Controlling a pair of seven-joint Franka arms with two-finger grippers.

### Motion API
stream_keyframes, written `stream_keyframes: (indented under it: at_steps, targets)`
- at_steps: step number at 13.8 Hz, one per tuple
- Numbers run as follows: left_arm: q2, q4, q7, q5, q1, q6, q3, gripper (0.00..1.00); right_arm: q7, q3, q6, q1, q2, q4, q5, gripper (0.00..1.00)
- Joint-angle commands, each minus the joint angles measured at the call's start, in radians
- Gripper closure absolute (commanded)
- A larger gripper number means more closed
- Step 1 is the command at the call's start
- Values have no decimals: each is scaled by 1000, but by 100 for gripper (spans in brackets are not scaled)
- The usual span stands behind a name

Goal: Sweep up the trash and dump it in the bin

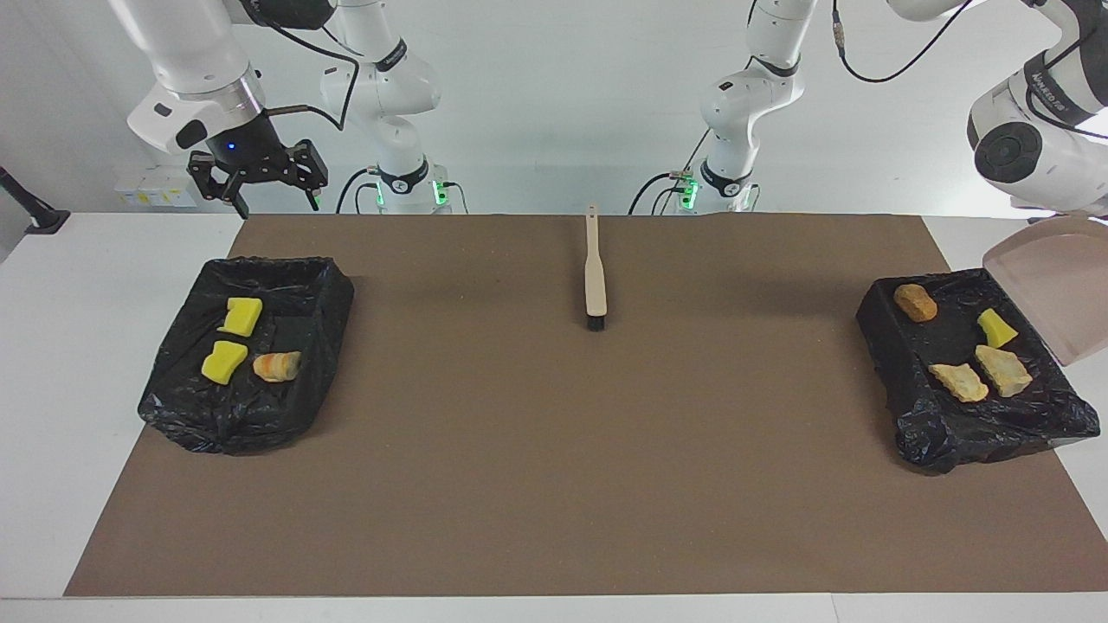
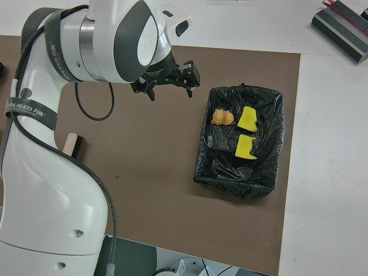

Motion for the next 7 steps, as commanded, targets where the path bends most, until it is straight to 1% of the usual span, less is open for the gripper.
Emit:
stream_keyframes:
  at_steps: [1,4,7]
  targets:
    - [-18,4,-8,-81,-62,-73,2,100,13,10,-25,-41,24,32,31,0]
    - [-18,23,-15,-189,-171,-207,2,100,33,20,-19,-55,25,31,43,0]
    - [-17,40,-85,-304,-286,-352,1,100,44,46,-12,-114,25,31,42,0]
